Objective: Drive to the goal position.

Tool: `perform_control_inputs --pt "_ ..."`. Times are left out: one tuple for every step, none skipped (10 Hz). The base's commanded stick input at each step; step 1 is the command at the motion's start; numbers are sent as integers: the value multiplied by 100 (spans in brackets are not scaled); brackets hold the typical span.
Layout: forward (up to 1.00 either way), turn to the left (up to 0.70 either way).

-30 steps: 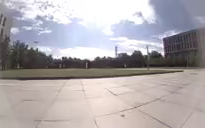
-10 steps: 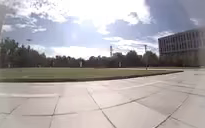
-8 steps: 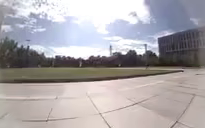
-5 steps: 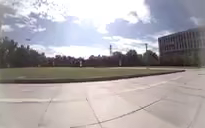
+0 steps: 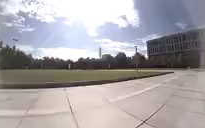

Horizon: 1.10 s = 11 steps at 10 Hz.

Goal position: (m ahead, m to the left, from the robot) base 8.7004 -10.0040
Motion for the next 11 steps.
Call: perform_control_inputs --pt "70 -5" --pt "70 -1" --pt "70 -1" --pt "70 -1" --pt "70 -1" --pt "70 -1" --pt "70 -1" --pt "70 -1" --pt "70 -1" --pt "70 -1" --pt "70 -1"
